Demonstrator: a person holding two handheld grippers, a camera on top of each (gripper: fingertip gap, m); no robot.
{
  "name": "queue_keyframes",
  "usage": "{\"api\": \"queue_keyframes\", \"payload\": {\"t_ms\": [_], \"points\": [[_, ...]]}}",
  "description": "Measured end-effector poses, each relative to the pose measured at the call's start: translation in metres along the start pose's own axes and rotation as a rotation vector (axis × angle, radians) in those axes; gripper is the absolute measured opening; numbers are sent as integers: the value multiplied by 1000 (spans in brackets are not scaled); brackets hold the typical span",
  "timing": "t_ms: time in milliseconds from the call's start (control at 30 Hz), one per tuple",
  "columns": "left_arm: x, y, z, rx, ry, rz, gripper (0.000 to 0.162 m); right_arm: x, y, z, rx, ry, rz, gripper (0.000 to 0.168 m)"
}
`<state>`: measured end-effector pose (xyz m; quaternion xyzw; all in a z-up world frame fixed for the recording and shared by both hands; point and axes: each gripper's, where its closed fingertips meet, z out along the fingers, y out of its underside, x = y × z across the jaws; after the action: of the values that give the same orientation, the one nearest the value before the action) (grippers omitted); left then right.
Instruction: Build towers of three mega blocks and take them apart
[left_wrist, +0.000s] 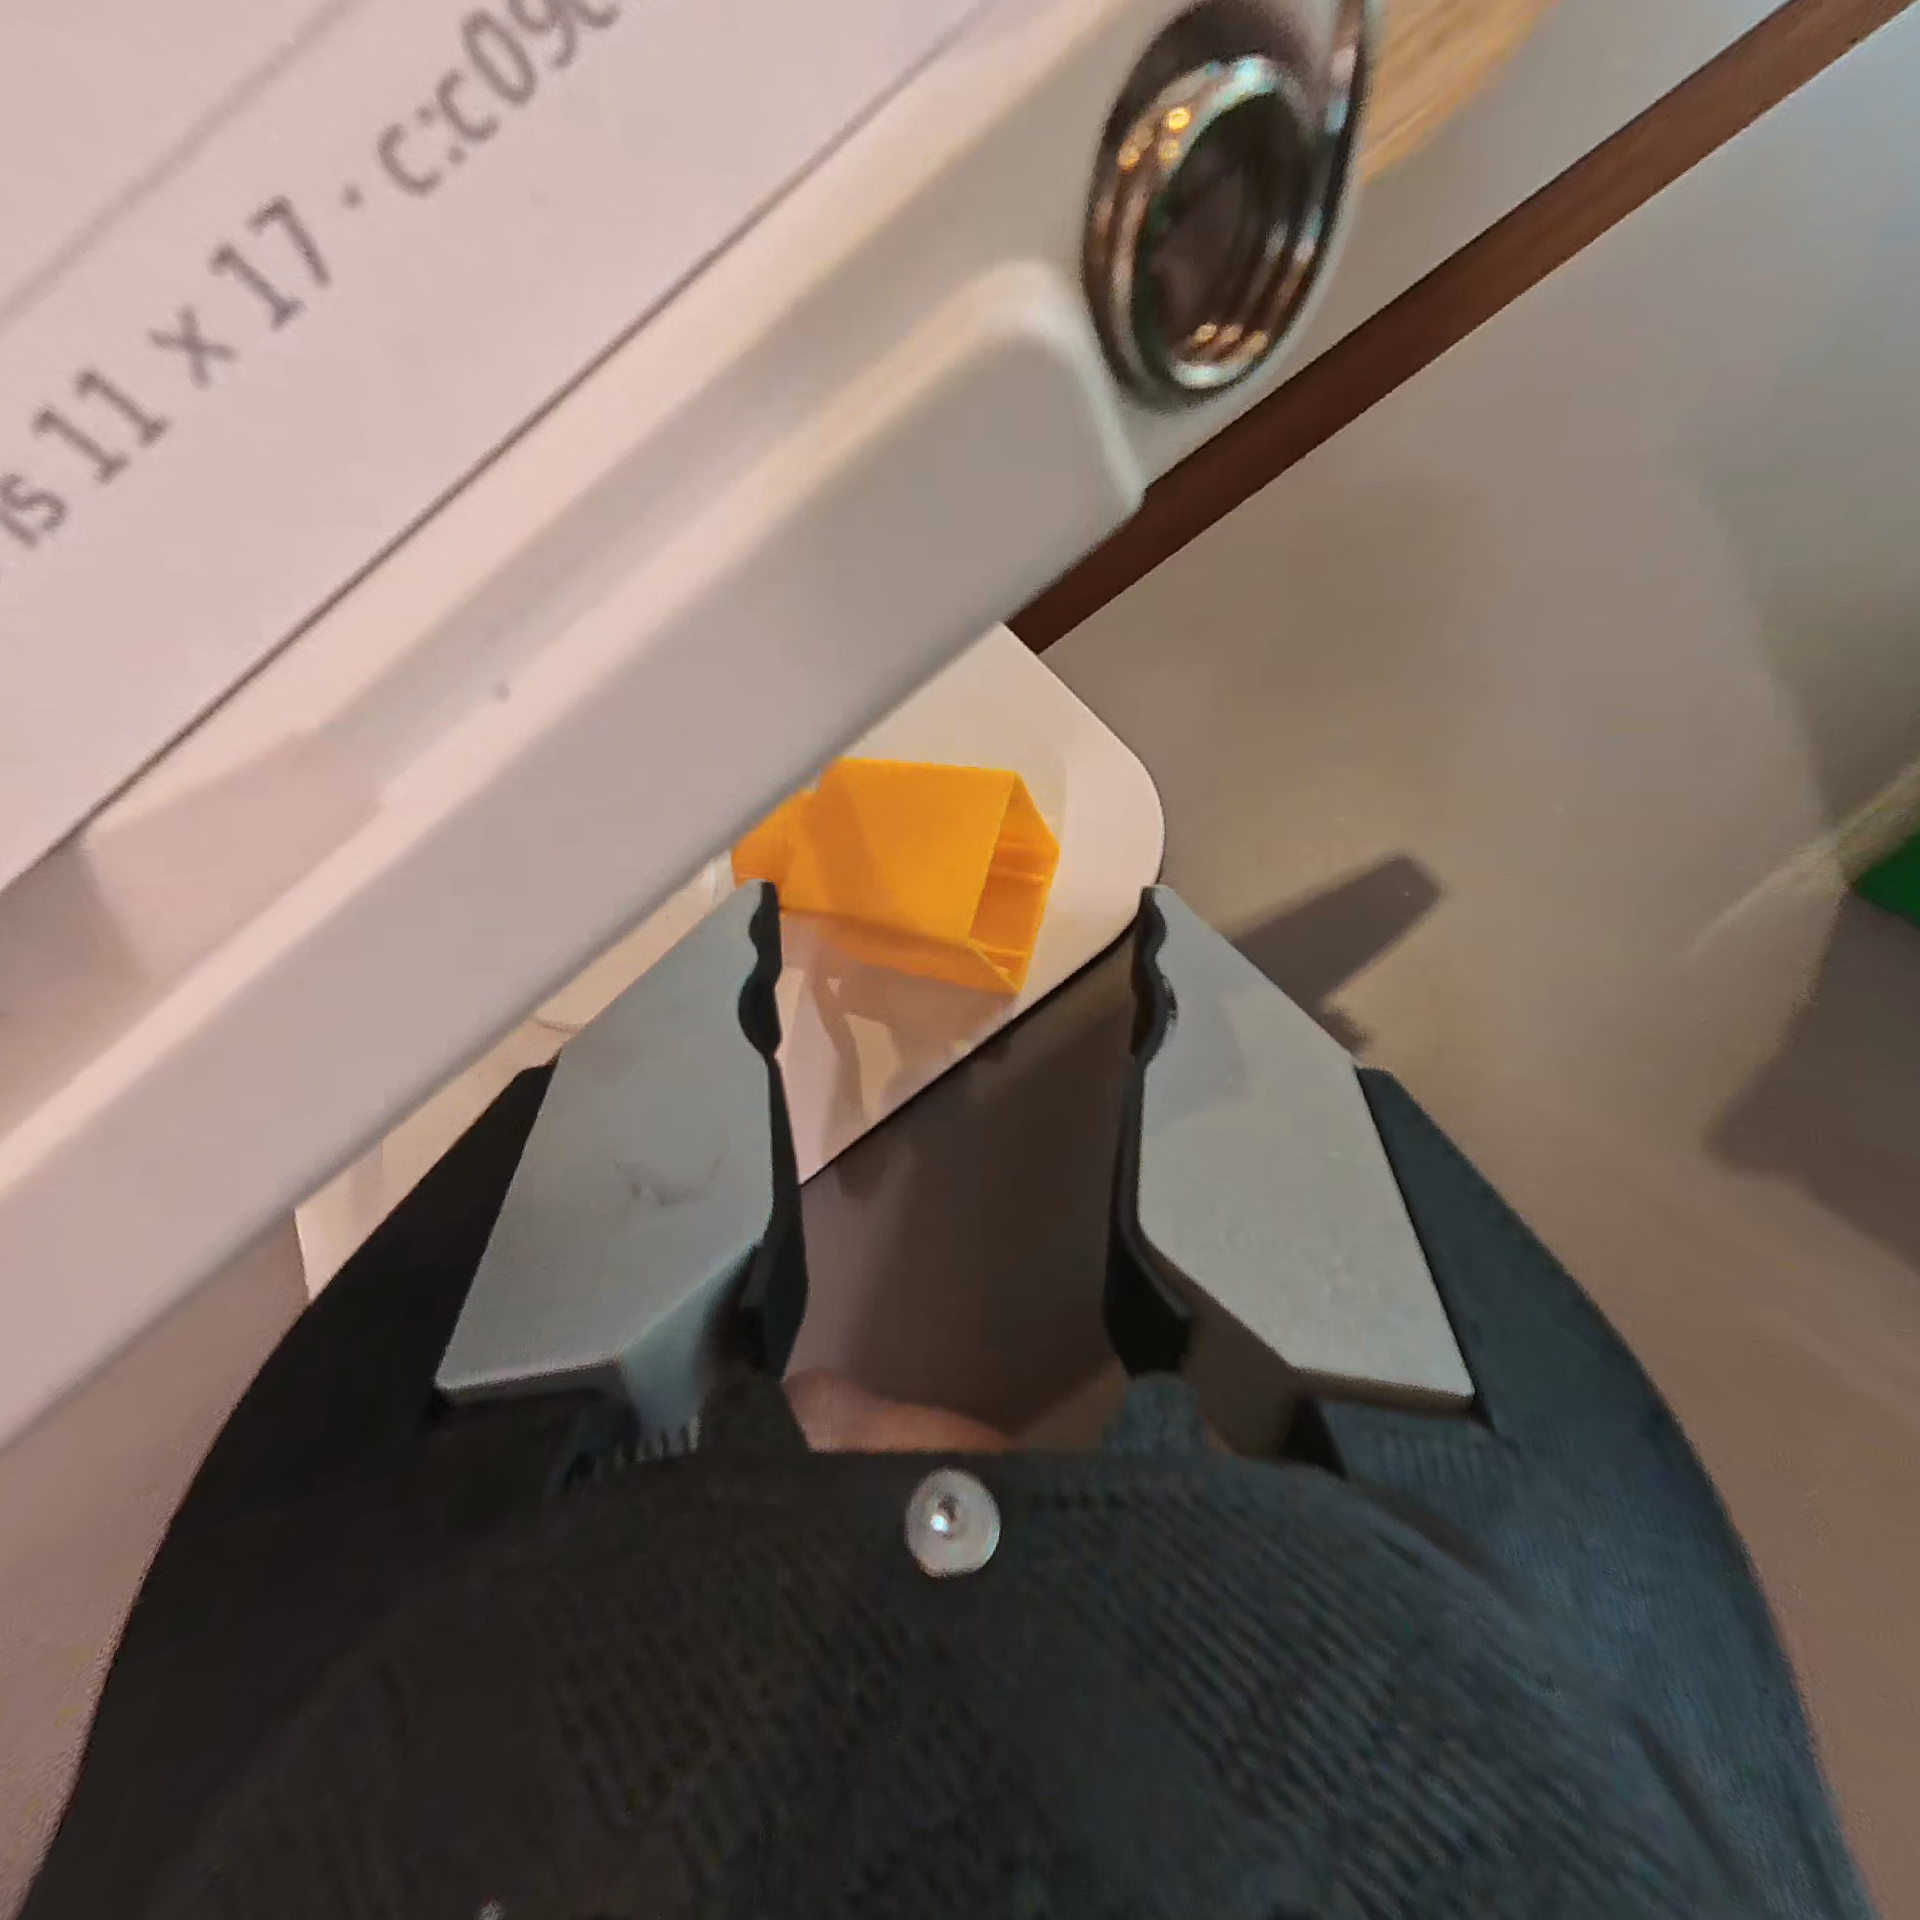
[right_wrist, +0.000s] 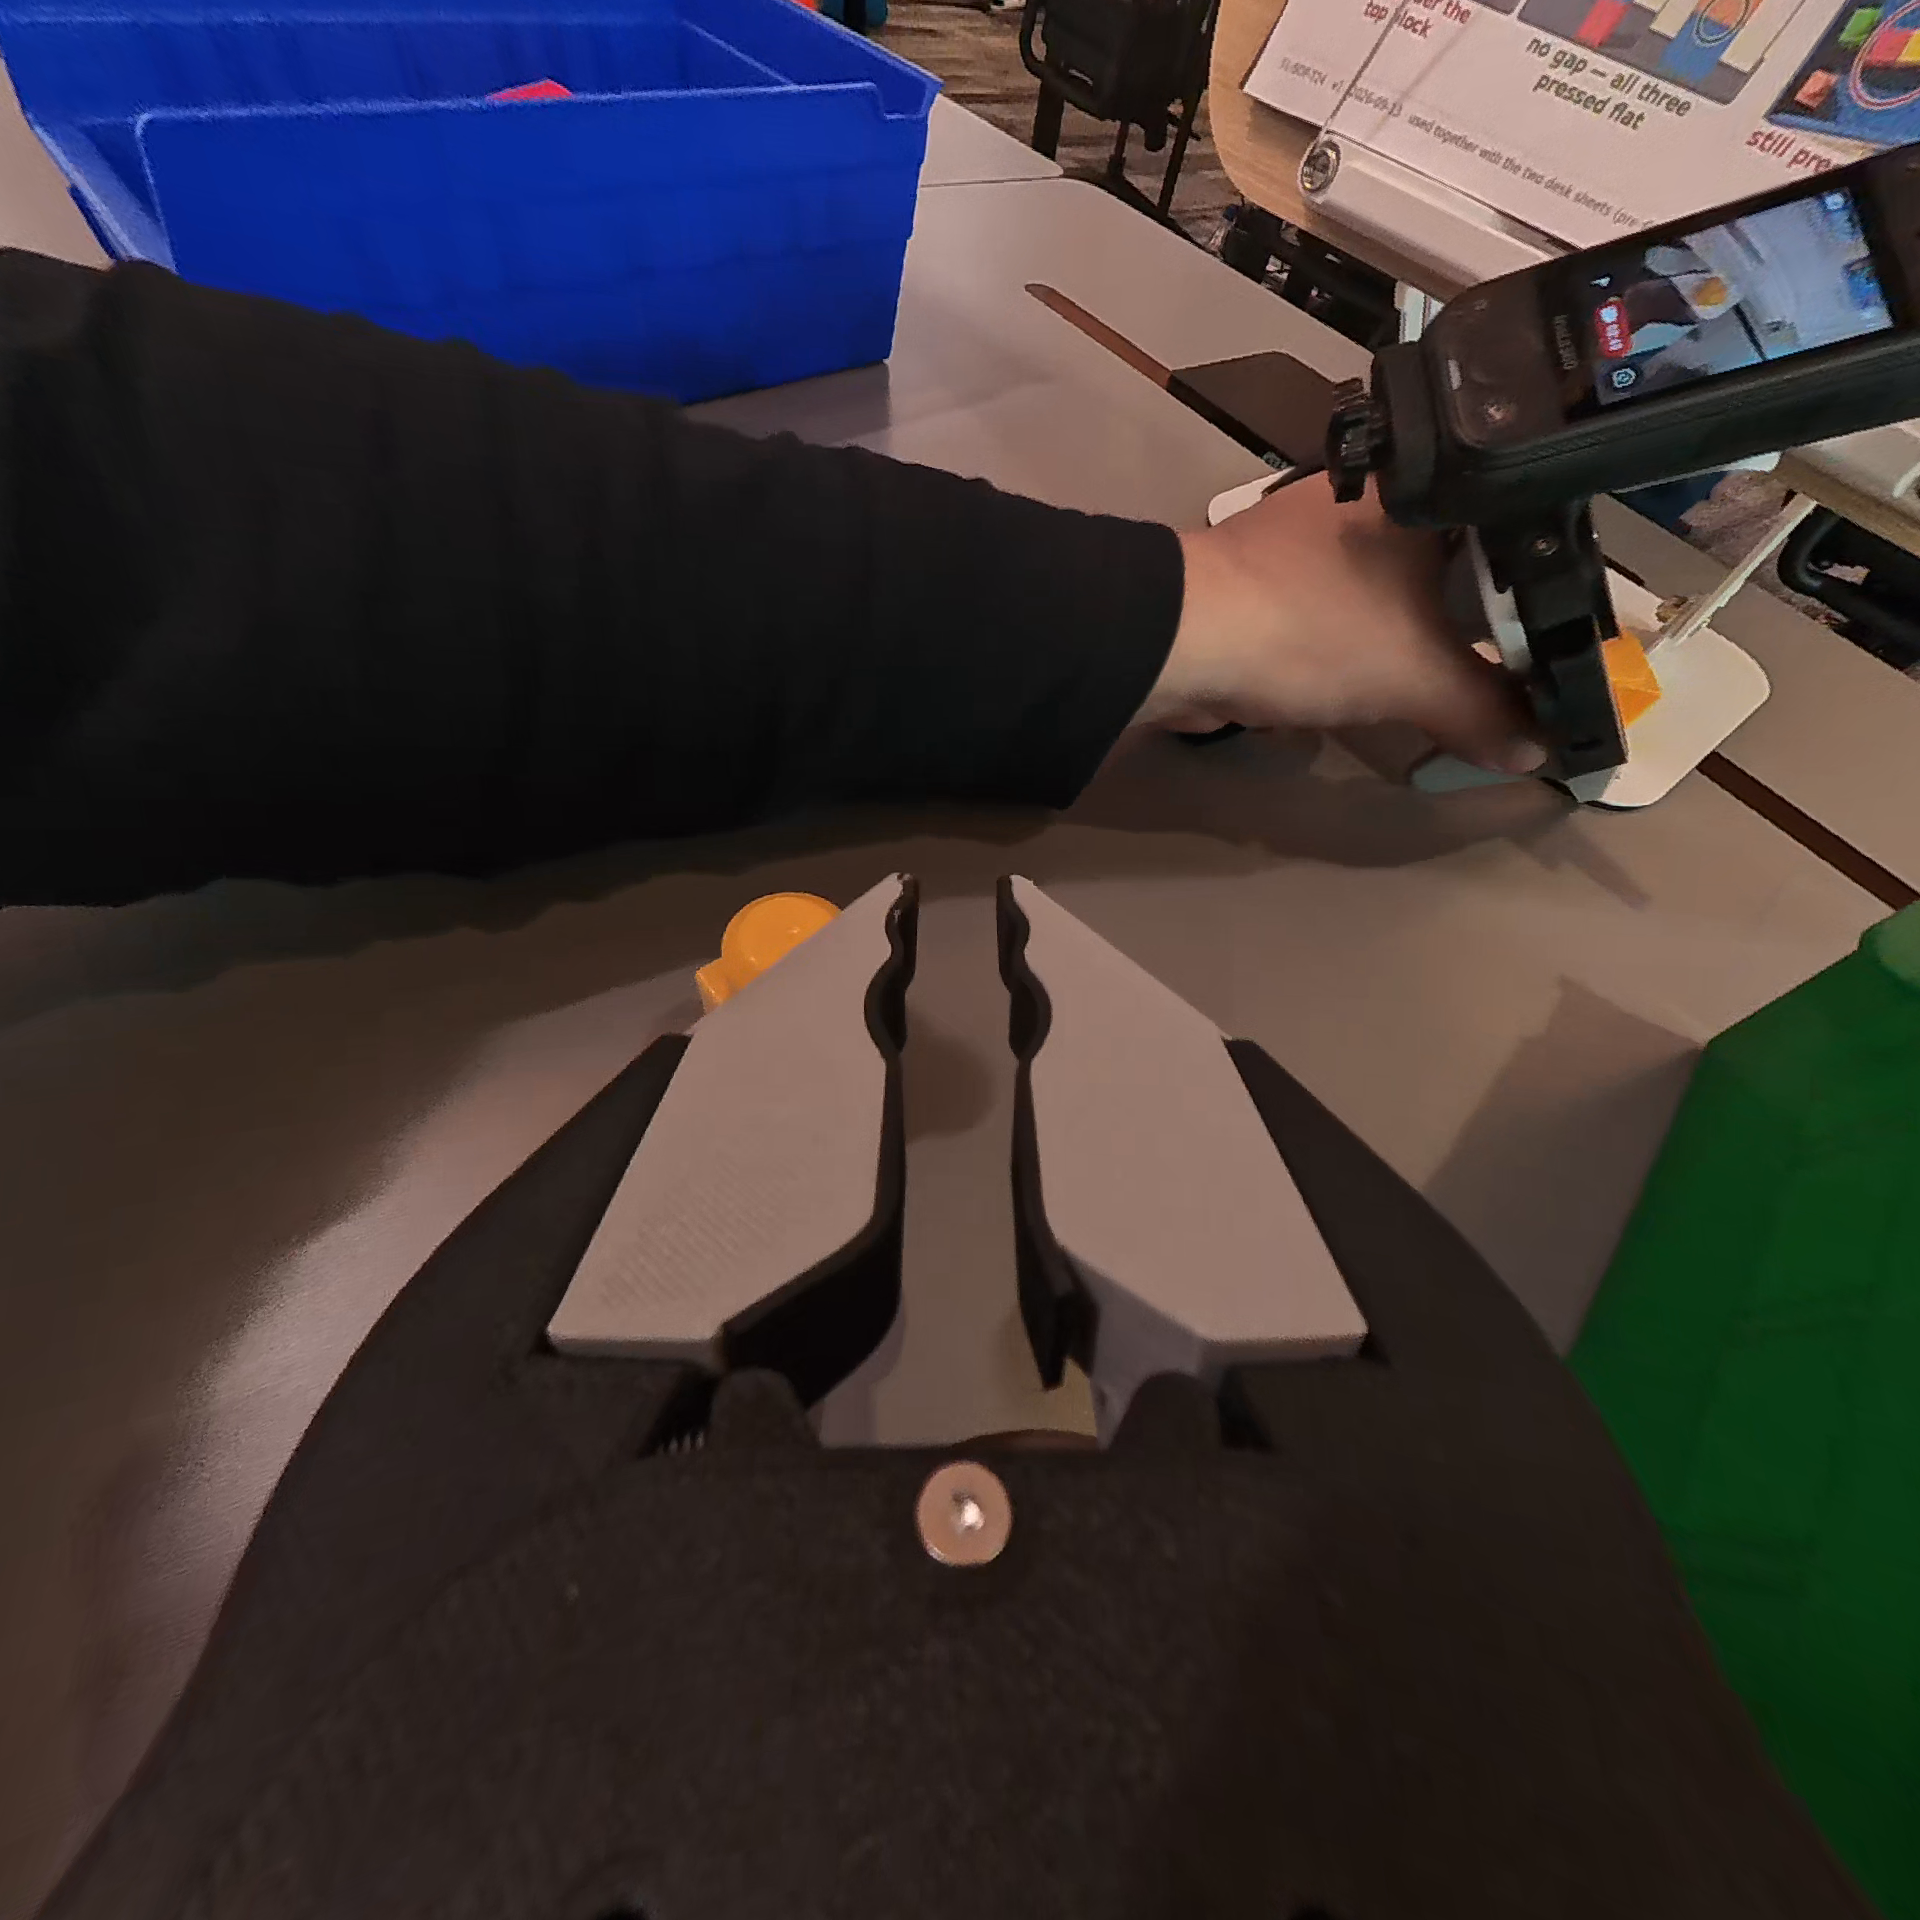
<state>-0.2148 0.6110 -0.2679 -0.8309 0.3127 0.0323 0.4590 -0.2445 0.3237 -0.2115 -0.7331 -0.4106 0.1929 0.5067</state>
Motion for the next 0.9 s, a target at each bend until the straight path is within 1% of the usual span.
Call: {"api": "queue_keyframes", "payload": {"t_ms": [100,133,167,233,267,467,667,800,900], "points": [[7,0,-2,3,26,22,50,-1,-2,-1,8,0,-3,12],[8,-1,-3,9,16,31,39,-1,-3,-2,9,1,-4,12],[5,-2,-5,25,-14,36,23,-1,-3,-2,9,1,-5,12],[5,-5,-9,52,-35,52,43,-2,-4,-2,12,0,-6,12],[6,-4,-9,48,-34,64,48,-2,-4,-2,12,0,-9,12],[6,-5,-9,48,-65,89,52,-6,-4,-1,7,-5,-23,12],[-1,-8,-3,54,-91,90,48,-7,-5,-2,11,-14,-17,12],[-4,-9,-4,72,-129,164,45,-8,-5,-2,11,-28,-3,12],[-11,-7,-4,81,-192,290,42,-11,-5,-2,10,-41,4,12]]}}
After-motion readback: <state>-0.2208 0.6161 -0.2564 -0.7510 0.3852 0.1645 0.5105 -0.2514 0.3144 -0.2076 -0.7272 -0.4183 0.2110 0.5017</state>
